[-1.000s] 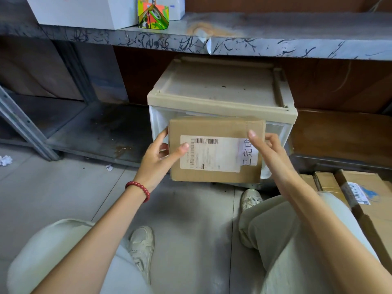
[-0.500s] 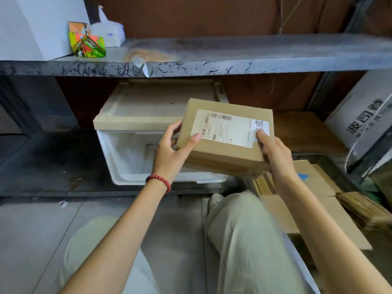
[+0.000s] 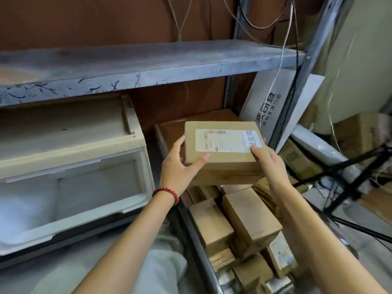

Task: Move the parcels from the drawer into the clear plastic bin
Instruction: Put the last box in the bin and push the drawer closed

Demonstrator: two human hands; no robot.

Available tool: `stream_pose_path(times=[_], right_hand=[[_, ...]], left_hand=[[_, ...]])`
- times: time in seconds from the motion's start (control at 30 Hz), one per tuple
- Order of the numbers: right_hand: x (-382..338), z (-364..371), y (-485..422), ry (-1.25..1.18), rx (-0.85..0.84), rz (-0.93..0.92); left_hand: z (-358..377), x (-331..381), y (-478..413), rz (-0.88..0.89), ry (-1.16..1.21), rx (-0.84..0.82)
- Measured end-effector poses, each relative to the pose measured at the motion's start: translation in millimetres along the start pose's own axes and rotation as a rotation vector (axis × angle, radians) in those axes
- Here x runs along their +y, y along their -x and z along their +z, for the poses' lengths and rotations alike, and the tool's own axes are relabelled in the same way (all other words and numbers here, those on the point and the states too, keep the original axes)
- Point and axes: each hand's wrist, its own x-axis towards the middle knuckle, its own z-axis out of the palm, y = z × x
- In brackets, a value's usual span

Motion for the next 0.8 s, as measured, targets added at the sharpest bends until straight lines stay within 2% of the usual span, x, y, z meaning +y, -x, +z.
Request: stream_pose_path(times=[0.1,0.3,0.53,0.8], right_hand=[[15,-6,-22,0.022,0.022,0.016],[40,-3,-50,0.127,-0.038,0.065],[54,-1,-69,0.201,0.04,0.038],[70,1,-65,0.187,0.017,-0.068]], left_hand=[[23,-14,-8,-0.016,-0.004,-0.021],[53,-46,-14,0.0,-0.135,-0.027],[55,-61,-25,-0.025,-0.254,-0.109],[57,-78,-13,-0.065,-0.25,-0.207]])
